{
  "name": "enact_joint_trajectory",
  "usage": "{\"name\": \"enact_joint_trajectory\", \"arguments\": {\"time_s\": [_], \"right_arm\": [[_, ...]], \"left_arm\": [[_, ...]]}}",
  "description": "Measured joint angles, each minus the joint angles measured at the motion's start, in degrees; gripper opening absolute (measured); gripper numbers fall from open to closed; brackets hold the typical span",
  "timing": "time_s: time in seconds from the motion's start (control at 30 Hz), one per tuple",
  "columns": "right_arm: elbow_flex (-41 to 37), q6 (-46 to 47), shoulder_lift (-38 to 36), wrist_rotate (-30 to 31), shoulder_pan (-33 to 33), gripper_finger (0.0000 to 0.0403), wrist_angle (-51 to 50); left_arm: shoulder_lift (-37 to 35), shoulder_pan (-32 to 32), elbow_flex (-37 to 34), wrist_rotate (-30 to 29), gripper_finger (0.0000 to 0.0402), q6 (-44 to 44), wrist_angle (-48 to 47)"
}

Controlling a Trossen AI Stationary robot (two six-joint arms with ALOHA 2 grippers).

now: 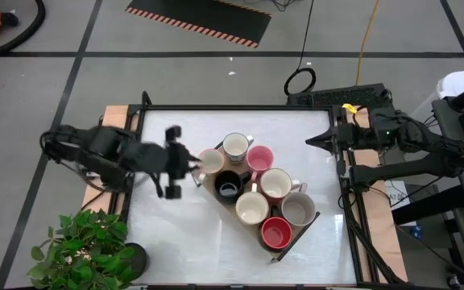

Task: Place coffee mugs
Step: Return to Home Position

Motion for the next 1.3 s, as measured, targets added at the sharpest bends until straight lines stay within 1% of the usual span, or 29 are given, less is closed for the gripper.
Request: {"name": "enact_joint_trajectory", "arguments": {"time_s": [0.1,0.23,0.3,0.4,0.57,0.63,0.73,0.83,1.0,1.1,1.2,1.3], "right_arm": [[0.0,-0.5,0.0,0.0,0.0,0.0000,2.1],[0.0,-3.9,0.0,-0.2,0.0,0.0000,3.7],[0.0,-5.8,-0.1,-0.2,0.0,0.0000,3.8],[-0.1,-7.3,-0.1,0.1,0.0,0.0000,4.2],[-2.6,-7.8,-0.1,0.0,0.0,0.0000,5.2],[-4.8,-7.8,-0.4,-0.3,0.0,0.0000,8.4],[-9.0,-9.0,-1.2,-0.4,0.0,0.0000,17.4],[-13.7,-9.0,-2.9,-0.4,0.0,0.0000,25.4],[-22.1,-6.2,-6.4,-0.2,0.0,0.0000,32.4],[-26.9,-4.6,-8.4,-0.2,0.0,0.0000,35.2],[-30.7,-3.7,-10.2,-0.1,0.0,0.0000,37.6],[-33.6,-2.2,-11.8,-0.1,0.0,0.0000,38.4]], "left_arm": [[-3.8,2.3,-0.7,2.0,0.0078,4.7,0.3],[-9.5,6.6,-3.7,7.5,0.0074,9.5,1.0],[-12.6,8.9,-6.0,10.6,0.0057,11.5,2.3],[-17.5,12.0,-9.9,14.7,0.0014,13.9,5.9],[-24.5,15.8,-17.1,18.6,0.0004,16.9,10.7],[-26.9,16.9,-20.7,20.0,0.0004,18.1,13.8],[-30.4,18.8,-26.8,23.7,0.0003,20.0,20.0],[-33.0,20.4,-33.0,26.8,0.0003,19.7,26.1],[-36.5,21.4,-41.8,27.0,0.0002,16.9,33.3],[-37.8,22.0,-46.1,25.6,0.0002,15.2,36.4],[-38.6,22.5,-48.9,21.5,0.0002,12.7,36.9],[-38.4,23.0,-49.9,17.9,0.0006,11.8,34.7]]}}
